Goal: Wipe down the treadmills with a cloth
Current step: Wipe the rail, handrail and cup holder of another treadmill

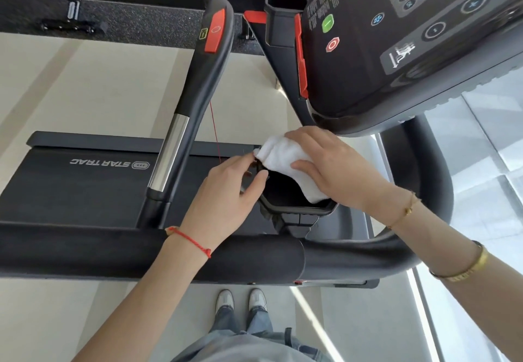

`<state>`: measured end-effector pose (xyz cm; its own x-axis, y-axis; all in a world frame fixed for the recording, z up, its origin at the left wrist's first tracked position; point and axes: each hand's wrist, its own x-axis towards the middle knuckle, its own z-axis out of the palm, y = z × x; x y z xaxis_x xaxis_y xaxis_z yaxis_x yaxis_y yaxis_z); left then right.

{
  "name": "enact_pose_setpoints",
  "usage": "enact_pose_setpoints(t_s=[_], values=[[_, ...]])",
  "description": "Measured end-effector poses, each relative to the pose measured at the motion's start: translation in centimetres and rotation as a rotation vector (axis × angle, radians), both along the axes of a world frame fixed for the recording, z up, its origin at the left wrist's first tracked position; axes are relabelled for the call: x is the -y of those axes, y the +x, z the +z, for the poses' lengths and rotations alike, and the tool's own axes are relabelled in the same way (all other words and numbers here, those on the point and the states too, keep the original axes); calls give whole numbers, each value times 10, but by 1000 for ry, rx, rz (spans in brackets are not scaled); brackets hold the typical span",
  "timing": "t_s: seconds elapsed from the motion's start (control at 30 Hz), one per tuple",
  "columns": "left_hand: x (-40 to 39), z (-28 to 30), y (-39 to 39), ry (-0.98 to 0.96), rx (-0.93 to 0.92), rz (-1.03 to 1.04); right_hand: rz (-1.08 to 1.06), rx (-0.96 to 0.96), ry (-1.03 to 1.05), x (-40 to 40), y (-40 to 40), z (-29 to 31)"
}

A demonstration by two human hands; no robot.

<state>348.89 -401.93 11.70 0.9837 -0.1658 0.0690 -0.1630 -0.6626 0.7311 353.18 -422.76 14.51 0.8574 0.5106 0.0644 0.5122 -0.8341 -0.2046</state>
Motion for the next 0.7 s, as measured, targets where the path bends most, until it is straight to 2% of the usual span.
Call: enact_pose_setpoints(t_s=[0.13, 0.3, 0.57, 0.7], values=[[1, 0, 1, -13, 6, 3, 111, 36, -128, -27, 17, -1], [0, -1, 2, -32, 11, -11, -28, 62, -69, -8, 0, -2], [0, 1, 1, -56, 15, -25, -506, -174, 349, -6, -54, -5], [0, 0, 1, -52, 20, -24, -505, -126, 390, -5, -79, -14]])
